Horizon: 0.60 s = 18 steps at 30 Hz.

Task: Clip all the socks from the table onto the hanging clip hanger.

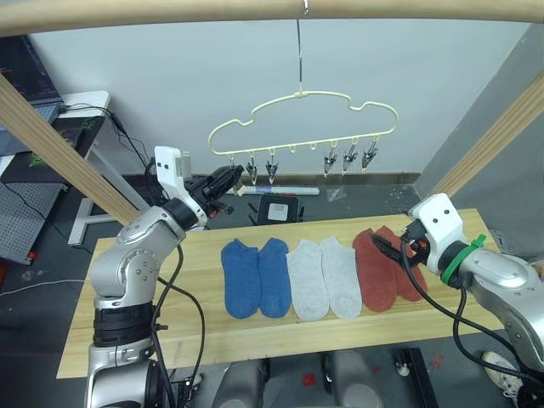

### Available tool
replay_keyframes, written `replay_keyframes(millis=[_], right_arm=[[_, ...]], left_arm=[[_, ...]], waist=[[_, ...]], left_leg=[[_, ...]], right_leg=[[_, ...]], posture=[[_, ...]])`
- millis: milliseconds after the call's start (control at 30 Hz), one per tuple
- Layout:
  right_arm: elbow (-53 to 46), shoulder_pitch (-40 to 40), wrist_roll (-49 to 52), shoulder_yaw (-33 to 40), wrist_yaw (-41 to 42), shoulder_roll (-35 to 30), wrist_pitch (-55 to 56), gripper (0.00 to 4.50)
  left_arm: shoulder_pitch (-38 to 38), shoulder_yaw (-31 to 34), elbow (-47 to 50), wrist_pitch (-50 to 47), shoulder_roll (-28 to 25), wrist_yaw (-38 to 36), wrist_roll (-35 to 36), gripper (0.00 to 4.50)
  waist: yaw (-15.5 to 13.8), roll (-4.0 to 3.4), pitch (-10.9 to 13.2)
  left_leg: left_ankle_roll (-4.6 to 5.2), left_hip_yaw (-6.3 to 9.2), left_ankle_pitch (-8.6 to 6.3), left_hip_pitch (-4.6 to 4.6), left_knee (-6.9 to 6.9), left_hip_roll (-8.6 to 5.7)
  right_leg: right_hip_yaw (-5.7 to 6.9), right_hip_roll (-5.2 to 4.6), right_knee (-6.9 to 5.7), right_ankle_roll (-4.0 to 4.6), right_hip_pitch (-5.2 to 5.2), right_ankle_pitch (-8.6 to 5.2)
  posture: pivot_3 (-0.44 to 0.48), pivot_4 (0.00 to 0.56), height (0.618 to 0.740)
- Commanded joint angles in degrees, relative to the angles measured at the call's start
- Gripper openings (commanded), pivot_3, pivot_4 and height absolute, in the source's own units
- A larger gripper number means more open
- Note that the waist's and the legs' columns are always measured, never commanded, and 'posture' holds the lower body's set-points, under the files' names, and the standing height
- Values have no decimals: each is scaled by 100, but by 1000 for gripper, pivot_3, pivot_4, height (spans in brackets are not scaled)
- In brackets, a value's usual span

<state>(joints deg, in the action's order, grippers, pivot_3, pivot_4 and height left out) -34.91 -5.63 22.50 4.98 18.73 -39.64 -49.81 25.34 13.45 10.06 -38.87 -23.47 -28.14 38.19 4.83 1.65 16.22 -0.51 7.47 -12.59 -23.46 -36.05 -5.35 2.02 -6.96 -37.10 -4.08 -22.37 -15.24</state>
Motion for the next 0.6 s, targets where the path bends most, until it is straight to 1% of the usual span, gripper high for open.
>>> replay_keyframes(millis=[33, 167, 300, 400, 500, 600], right_arm=[[203, 90, -213, 219, -210, 167, 67, 4500], [815, 73, -409, 238, -354, 516, 259, 4500], [1582, -62, -754, 93, -389, 711, 707, 4500], [2176, -183, -1148, 48, -616, 847, 1131, 4500], [2772, -333, -1467, 77, -892, 1033, 1529, 4500], [3395, -541, -1517, 187, -983, 1287, 1795, 4500]], left_arm=[[-26, 5, 404, -31, -107, -20, 80, 246], [-84, -28, 596, -63, -144, -22, 71, 245], [-119, -35, 749, -105, -118, 53, 97, 244], [-153, -33, 824, -124, -106, 94, 107, 244], [-185, -32, 876, -130, -101, 135, 118, 244], [-233, -29, 945, -149, -114, 159, 145, 244]], waist=[[-2, -2, 30], [-2, -2, 94], [-2, -6, 171], [-2, -3, 184], [0, -2, 215], [6, 7, 247]], left_leg=[[0, -1, 0, -1, 0, 0], [0, -3, 0, -3, 1, -1], [0, -5, 0, -10, 1, 0], [-1, -18, 2, -52, -3, -1], [-2, -36, 2, -53, -3, 0], [-2, -43, 3, -47, -4, 2]], right_leg=[[-2, 0, 0, 0, -1, 0], [-4, -1, 0, 1, -5, 0], [-5, -1, -4, 2, -15, 1], [-17, -2, -23, 9, -70, 6], [-33, -6, -59, 10, -93, 6], [-46, -4, -72, 10, -97, 6]], posture=[[-216, 328, 740], [-205, 348, 740], [-190, 366, 740], [-178, 372, 740], [-168, 378, 740], [-162, 381, 740]])
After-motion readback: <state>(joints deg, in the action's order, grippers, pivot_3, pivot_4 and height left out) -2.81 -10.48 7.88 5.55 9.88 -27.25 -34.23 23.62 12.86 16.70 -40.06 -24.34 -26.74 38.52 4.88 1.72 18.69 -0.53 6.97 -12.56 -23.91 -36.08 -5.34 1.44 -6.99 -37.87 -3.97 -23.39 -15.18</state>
